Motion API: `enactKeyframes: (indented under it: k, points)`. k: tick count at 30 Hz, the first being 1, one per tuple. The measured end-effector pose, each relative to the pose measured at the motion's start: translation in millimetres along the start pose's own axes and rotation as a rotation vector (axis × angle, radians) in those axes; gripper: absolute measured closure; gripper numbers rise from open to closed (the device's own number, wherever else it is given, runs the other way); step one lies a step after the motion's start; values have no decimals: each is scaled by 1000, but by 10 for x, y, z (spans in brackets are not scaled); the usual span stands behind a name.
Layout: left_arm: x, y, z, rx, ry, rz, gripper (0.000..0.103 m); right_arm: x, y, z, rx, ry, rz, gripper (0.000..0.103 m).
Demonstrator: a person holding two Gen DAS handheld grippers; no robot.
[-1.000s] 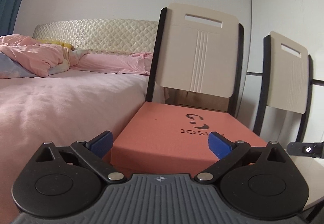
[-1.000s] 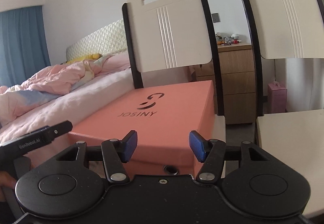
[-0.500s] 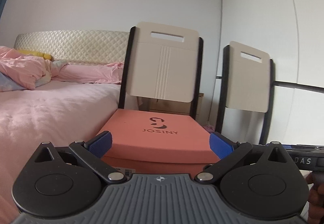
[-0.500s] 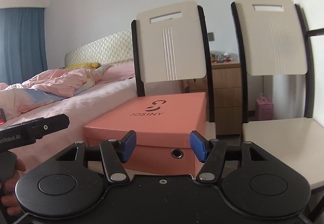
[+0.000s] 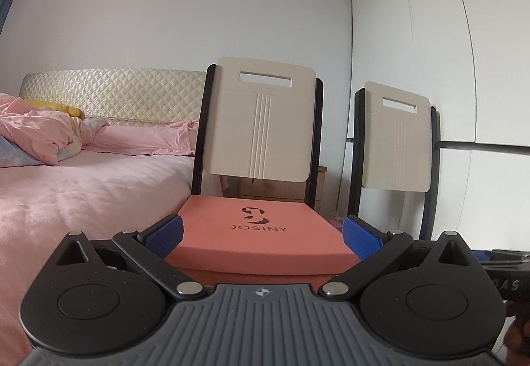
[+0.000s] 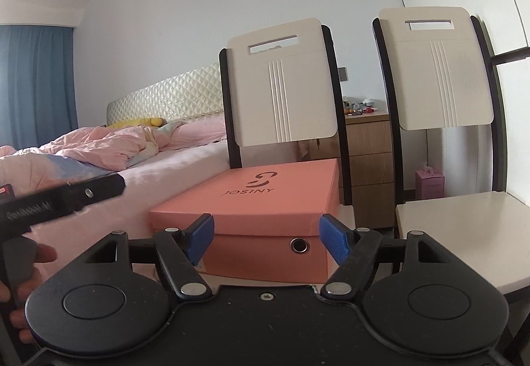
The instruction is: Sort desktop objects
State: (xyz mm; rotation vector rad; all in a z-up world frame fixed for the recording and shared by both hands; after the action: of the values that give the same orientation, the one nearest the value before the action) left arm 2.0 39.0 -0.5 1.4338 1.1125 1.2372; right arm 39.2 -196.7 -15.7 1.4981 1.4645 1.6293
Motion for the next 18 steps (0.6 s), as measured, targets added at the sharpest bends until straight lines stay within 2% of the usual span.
enactKeyframes:
  k: [5, 10, 18]
  points:
    - [112, -135, 108, 29, 22, 3, 0, 78, -73, 15, -37, -28, -40, 24]
    - [167, -188, 154, 50, 55, 4, 0, 122, -196, 104, -34, -60, -71, 24]
    - [192, -208, 163, 56, 63, -2, 0, 127, -234, 195, -27, -50, -45, 20]
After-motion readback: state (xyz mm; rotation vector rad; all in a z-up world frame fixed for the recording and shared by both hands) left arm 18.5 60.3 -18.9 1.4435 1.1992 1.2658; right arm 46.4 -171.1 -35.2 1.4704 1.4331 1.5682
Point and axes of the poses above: each gripper's, at about its wrist camera, not at the fingertips, and z roughly the way its jaws point, x to its left, y to its top, the point moved 4 cm from there along z, roughly the way its jaws point, and after that the axes turned 14 degrees about z, right-handed, at the moved point
